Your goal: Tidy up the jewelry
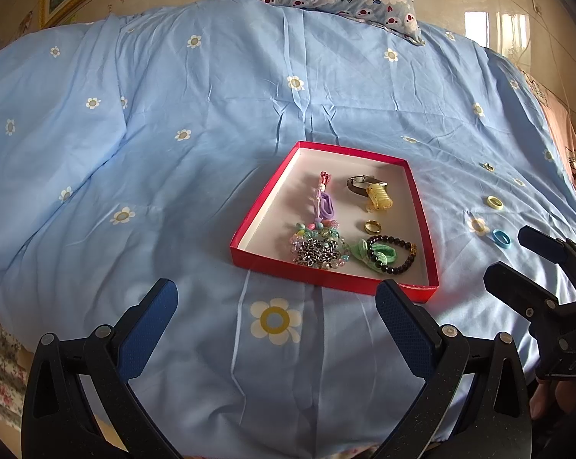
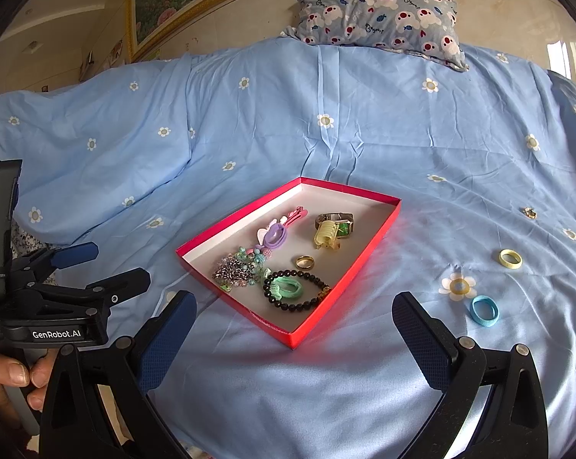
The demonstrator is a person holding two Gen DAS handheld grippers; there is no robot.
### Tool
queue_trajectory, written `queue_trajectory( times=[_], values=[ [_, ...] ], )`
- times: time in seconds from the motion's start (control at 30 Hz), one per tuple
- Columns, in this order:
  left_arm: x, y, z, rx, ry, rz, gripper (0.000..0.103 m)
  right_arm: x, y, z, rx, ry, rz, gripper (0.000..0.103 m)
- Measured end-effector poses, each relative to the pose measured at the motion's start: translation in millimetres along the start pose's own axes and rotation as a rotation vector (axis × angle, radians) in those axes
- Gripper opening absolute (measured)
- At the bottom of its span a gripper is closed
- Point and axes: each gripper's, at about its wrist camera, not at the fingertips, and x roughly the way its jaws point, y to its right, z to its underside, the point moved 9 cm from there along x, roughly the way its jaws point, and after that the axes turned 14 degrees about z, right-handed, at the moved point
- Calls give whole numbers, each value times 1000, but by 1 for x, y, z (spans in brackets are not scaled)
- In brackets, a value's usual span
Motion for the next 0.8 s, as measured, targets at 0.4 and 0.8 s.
queue_trajectory(
  times=[0.4, 0.8],
  values=[
    [2, 0, 1, -3, -4, 0, 103, 1, -1, 1, 0, -3, -3, 103],
    [18, -2, 2, -7, -21, 23, 103, 7, -1, 2, 0, -19, -12, 103]
  ],
)
